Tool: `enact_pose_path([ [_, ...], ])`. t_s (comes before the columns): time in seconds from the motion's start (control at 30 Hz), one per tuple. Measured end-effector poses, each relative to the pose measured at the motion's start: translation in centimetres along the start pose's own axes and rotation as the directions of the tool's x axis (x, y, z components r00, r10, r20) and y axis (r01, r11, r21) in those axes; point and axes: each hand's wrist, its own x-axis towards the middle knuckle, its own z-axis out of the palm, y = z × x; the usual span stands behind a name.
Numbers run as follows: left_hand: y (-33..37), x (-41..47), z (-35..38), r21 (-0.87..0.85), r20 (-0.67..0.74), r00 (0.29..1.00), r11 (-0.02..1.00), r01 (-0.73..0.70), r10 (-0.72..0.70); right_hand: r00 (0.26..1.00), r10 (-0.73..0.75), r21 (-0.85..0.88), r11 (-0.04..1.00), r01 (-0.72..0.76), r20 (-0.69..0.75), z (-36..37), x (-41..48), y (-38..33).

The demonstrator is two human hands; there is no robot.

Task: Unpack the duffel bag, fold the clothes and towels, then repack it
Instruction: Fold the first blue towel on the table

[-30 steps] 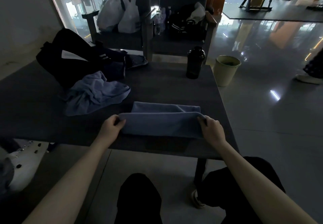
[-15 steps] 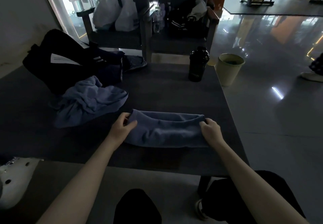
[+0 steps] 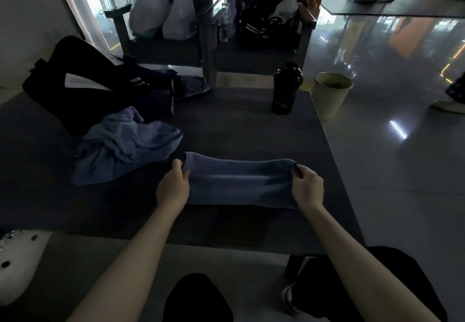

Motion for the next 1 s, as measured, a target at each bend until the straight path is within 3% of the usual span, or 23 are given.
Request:
enact_pose_path([
  [0.17, 0.2, 0.3, 0.2, 0.042, -0.022, 0.999, 0.999, 0.032, -0.031, 0.995, -0.067, -0.035, 0.997, 0.064, -0.076, 0.1, 0.6, -0.4],
  [0.3, 0.5, 0.7, 0.3, 0.007, -0.013, 0.992, 0.992, 0.124, -0.124, 0.999, -0.039, -0.228, 0.973, 0.03, -0.035, 0.1, 1.0, -1.0],
  [0.37, 1.0, 0.7, 0.3, -0.072, -0.042, 0.986, 0.984, 0.161, -0.164, 0.982, -0.161, -0.334, 0.935, 0.12, -0.096, 0.2, 0.2, -1.3],
  [0.43, 1.3, 0.5, 0.7, -0.04, -0.159, 0.987, 0.999, 0.034, -0.04, 0.927, -0.366, -0.395, 0.865, 0.308, -0.079, 0.9, -1.3, -1.9],
  [0.5, 1.8, 0.5, 1.5, 0.119, -0.215, 0.943, 0.965, -0.233, 0.254, 0.896, -0.425, -0.413, 0.798, 0.438, 0.128, 2.0, -2.7, -2.4],
  [0.57, 2.7, 0.4, 2.0, 0.196, -0.04, 0.892, 0.879, -0.435, 0.45, 0.89, -0.28, -0.426, 0.799, 0.424, 0.361, 3.1, -3.1, -2.2],
  [0.6, 3.1, 0.3, 2.3, 0.219, 0.083, 0.882, 0.855, -0.47, 0.463, 0.882, -0.204, -0.457, 0.792, 0.404, 0.425, 3.4, -2.9, -1.8],
  [0.7, 2.2, 0.3, 3.4, 0.28, 0.302, 0.896, 0.868, -0.411, 0.326, 0.877, -0.141, -0.529, 0.75, 0.398, 0.46, 3.4, -2.0, -0.7],
  [0.9, 1.2, 0.1, 3.6, 0.342, 0.36, 0.908, 0.874, -0.344, 0.216, 0.838, -0.166, -0.562, 0.672, 0.481, 0.519, 2.3, -0.2, 0.4],
  [1.0, 1.3, -1.0, 3.5, 0.343, 0.337, 0.927, 0.895, -0.286, 0.167, 0.895, -0.199, -0.656, 0.62, 0.431, 0.4, 2.0, -0.3, -0.6],
])
